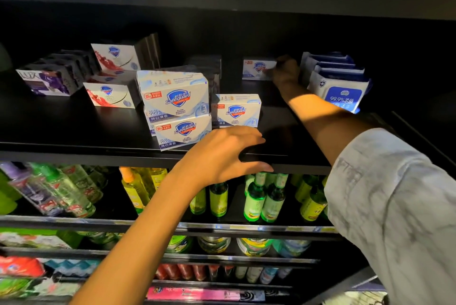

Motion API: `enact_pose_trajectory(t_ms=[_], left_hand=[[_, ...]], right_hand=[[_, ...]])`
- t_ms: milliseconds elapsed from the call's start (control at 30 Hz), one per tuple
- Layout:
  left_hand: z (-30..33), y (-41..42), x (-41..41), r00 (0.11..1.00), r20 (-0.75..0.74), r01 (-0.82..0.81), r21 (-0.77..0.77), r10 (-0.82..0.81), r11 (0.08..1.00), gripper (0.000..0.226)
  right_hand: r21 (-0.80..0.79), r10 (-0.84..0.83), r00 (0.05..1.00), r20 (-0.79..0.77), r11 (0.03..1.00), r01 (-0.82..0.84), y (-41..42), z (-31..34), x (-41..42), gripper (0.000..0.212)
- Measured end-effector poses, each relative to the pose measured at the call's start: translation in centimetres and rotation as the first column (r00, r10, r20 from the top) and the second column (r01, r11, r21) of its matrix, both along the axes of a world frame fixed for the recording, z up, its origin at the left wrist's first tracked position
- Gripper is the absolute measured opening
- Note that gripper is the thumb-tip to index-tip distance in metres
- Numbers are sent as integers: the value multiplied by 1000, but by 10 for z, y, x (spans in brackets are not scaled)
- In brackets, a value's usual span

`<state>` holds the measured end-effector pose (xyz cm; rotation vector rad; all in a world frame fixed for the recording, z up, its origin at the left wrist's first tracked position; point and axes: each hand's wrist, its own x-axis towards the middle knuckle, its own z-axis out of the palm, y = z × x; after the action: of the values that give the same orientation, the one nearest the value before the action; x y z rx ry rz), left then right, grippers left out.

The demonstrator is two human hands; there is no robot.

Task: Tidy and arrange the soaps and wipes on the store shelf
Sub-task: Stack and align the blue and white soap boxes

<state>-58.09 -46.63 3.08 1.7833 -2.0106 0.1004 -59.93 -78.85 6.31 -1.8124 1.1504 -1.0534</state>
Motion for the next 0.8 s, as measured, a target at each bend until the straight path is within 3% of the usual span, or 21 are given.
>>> enact_pose_trajectory(t_ms=[133, 367, 500, 600, 700, 800], left_hand=[[1, 2, -2, 1000, -6, 1, -15, -1, 1000, 72], [6, 7, -8, 998, -38, -41, 34, 42, 999, 71], [6, 10, -11, 996, -58, -62, 1, 62, 998, 65], [2, 17, -12, 980, -177, -112, -141, 86, 984, 50], [-3, 31, -14, 970, -170, -222, -336, 172, 915, 39], [-3, 53, -15, 942, -184, -335, -501, 280, 798, 27]], right_hand=[[-17, 1, 999, -35, 1000, -2, 11, 1, -6, 51], [-40, -10, 998, -64, 999, 8, 33, -3, -24, 76], [-74, 25, 993, -118, 997, -34, 63, 6, -38, 50], [33, 194, 981, 28, 980, -195, 96, 8, -51, 37], [134, 417, 875, 246, 880, -456, 127, 10, -75, 35], [130, 588, 784, 200, 777, -616, 154, 12, -93, 33]])
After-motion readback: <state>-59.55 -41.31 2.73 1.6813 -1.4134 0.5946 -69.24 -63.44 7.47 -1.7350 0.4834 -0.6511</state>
